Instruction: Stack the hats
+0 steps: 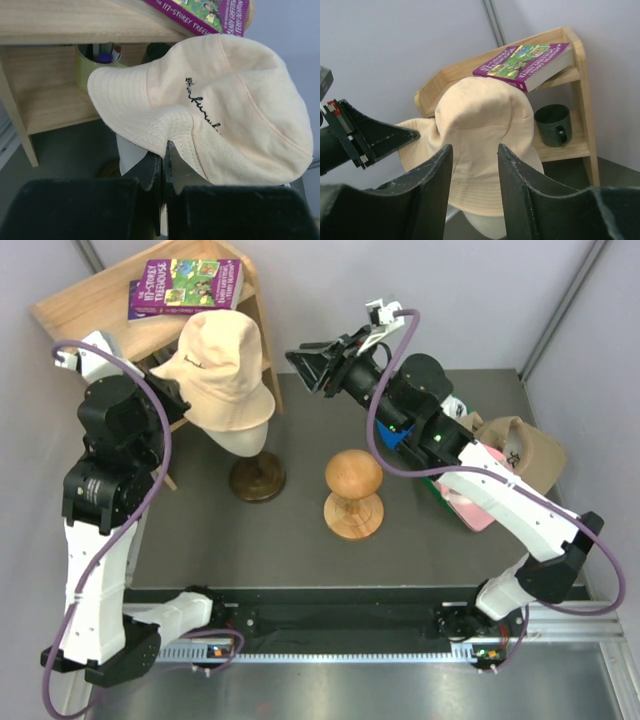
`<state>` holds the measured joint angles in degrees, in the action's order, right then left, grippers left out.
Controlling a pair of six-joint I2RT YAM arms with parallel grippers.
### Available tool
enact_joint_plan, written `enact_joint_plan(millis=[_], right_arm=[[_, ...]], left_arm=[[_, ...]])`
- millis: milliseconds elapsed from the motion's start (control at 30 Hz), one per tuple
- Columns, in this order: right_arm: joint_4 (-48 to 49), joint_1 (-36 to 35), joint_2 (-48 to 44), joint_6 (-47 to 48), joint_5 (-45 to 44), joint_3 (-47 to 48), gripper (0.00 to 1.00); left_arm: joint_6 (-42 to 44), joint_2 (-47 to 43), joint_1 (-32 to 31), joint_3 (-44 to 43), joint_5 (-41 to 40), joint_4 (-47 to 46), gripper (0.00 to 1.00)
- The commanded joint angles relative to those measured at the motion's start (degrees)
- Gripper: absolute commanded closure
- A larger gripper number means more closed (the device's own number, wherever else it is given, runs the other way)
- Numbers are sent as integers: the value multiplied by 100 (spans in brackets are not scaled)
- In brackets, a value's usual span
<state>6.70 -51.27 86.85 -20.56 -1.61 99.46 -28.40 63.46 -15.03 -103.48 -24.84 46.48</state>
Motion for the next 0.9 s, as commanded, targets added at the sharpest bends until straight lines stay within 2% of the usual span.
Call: enact_joint_plan(millis=[0, 133, 467, 667, 800, 867], right_arm=[[77, -24, -441, 376, -454, -128, 58], [-28, -6, -546, 544, -779, -190, 56], [-257, 117, -617, 518, -885, -340, 55], [-336, 178, -432, 526, -421, -322, 49], [-494, 196, -204, 535, -86, -173, 43], [-529, 205, -116, 544, -7, -120, 41]], left_arm=[[-691, -457, 44, 721, -154, -227, 100], [-1254, -790, 44, 1426, 146, -429, 100], [-1886, -1134, 44, 2497, -3, -728, 100], [-2187, -1652, 44, 3307, -363, -1132, 100], [-2318, -1811, 44, 3545, -346, -1054, 100], [-2389, -1898, 52, 3808, -198, -1323, 100]])
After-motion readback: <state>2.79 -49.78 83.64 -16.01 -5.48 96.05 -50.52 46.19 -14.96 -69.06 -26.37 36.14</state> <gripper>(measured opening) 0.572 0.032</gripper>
